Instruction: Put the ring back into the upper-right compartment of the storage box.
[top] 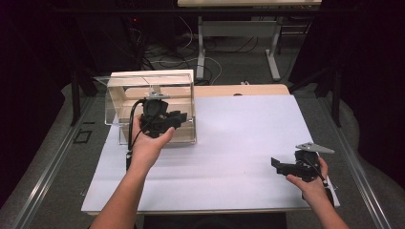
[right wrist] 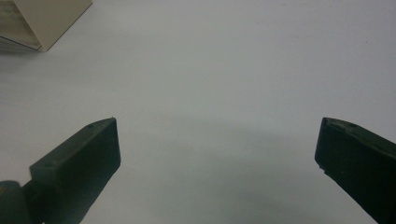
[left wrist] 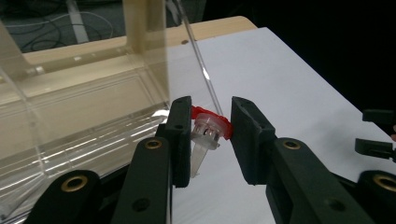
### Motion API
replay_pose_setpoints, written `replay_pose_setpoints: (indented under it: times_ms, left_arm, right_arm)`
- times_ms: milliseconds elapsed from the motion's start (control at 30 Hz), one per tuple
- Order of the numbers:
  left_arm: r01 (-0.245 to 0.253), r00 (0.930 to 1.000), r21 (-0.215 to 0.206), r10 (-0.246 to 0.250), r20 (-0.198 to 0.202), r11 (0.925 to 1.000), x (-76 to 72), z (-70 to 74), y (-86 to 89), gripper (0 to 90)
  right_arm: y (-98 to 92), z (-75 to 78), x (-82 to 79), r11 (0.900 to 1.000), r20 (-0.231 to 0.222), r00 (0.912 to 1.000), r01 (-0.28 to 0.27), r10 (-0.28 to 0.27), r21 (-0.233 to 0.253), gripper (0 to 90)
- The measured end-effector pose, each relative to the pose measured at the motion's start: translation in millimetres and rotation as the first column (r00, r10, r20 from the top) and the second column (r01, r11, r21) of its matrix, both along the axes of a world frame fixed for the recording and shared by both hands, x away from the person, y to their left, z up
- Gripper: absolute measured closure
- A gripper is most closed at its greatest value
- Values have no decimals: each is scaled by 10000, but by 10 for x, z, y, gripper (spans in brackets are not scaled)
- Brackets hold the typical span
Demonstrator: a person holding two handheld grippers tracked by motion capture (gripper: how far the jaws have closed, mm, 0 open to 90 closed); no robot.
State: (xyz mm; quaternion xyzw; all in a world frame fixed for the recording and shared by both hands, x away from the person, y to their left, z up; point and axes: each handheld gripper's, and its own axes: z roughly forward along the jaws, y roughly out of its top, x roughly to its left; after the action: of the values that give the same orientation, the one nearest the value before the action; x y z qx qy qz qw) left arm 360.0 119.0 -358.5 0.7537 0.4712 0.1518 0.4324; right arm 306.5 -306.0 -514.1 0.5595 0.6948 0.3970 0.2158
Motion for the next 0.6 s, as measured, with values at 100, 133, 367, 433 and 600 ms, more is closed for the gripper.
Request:
replay_pose_setpoints:
  times_ms: [100, 133, 367, 433, 600]
  left_arm:
    - [-335, 9994, 84, 335, 87, 9994, 26, -13, 32, 700]
    - [-415, 9991, 108, 415, 88, 9991, 36, -20, 40, 700]
    - [-889, 9954, 196, 882, 374, 9958, 80, -55, 74, 699]
    - [-1047, 9934, 298, 1031, 506, 9941, 84, -67, 73, 699]
    - [-1268, 9895, 345, 1240, 742, 9913, 103, -91, 72, 699]
  right_arm:
    - [0, -2, 2, 10000, -10, 10000, 16, -16, -19, 0]
    - [1, -2, 2, 10000, -9, 10000, 13, -13, -14, 0]
    - [2, -7, 1, 10000, -56, 10000, -17, 18, 12, 0]
    - [2, -8, 2, 10000, -57, 10000, -19, 19, 27, 0]
    - [4, -11, 4, 10000, -73, 10000, 4, -4, 45, 0]
